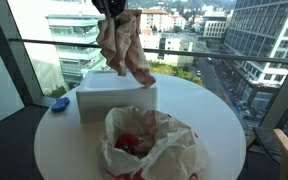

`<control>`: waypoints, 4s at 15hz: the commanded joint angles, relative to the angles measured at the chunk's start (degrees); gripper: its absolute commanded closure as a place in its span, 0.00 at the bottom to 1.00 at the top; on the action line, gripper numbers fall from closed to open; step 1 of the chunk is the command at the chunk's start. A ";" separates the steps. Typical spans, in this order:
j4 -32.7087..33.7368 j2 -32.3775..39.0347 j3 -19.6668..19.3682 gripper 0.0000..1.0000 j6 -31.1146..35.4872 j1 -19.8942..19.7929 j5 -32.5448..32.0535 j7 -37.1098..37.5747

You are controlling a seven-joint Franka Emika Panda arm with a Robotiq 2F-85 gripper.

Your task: Remove everything from the top of the box and put them in the plastic

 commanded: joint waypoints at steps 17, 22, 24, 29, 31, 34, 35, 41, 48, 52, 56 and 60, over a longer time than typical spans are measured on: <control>-17.91 -0.28 -3.30 0.91 -2.64 -6.43 5.99 -0.71; -17.34 10.91 -3.22 0.91 9.79 -5.78 3.83 -4.27; -17.16 14.77 -3.88 0.91 14.08 -5.57 4.50 -8.22; -18.68 23.10 -5.57 0.91 28.09 -6.64 4.53 -21.49; -18.88 25.46 -5.29 0.89 31.03 -7.53 7.76 -26.85; -19.25 24.34 -4.45 0.59 31.30 -8.05 8.61 -30.44; -19.14 23.00 -4.30 0.52 30.09 -7.78 8.63 -30.39; -13.15 15.27 -4.25 0.05 19.92 -4.02 -1.15 -24.87; 7.23 24.61 -0.17 0.00 14.55 0.31 -3.20 -27.93; 20.23 35.34 0.33 0.00 15.96 1.23 -3.27 -29.98; 32.94 46.28 0.52 0.00 14.47 1.01 -1.51 -31.83; 43.99 55.49 1.25 0.00 13.08 0.96 -0.07 -32.73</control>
